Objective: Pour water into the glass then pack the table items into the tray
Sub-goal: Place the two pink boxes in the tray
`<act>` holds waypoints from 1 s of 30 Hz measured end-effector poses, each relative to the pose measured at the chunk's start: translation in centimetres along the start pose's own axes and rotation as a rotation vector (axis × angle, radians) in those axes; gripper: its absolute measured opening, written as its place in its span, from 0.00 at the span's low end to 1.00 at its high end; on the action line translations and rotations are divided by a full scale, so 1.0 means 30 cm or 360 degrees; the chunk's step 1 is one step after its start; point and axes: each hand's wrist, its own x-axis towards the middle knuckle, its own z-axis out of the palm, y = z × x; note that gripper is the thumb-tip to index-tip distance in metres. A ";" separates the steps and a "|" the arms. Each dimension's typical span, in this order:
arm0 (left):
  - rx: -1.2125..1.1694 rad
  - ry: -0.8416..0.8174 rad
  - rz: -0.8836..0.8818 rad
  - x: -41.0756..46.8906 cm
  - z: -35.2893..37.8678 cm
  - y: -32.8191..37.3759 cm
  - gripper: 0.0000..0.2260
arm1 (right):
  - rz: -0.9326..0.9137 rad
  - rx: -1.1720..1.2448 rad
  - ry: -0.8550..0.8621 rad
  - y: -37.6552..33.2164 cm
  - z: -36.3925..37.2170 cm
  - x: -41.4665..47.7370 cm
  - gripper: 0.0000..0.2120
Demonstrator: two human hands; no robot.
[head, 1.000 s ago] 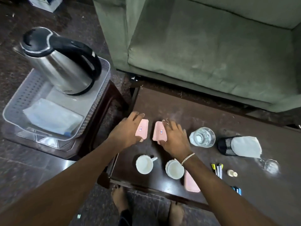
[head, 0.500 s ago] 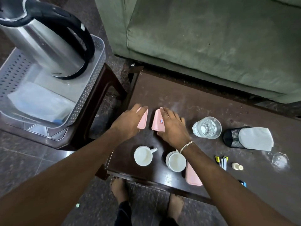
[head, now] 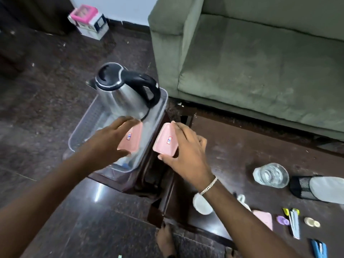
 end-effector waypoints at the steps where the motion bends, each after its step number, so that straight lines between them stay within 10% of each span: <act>1: 0.0005 -0.0046 -0.0042 -0.014 -0.026 -0.056 0.48 | -0.0032 0.0011 0.0019 -0.058 0.018 0.023 0.47; 15: -0.0091 -0.0532 0.0099 0.050 0.089 -0.409 0.43 | 0.0183 -0.0332 -0.0397 -0.341 0.395 0.103 0.41; 30: -0.0086 -0.0114 0.0079 -0.025 0.058 -0.311 0.41 | -0.0062 -0.0184 -0.0245 -0.278 0.262 0.035 0.37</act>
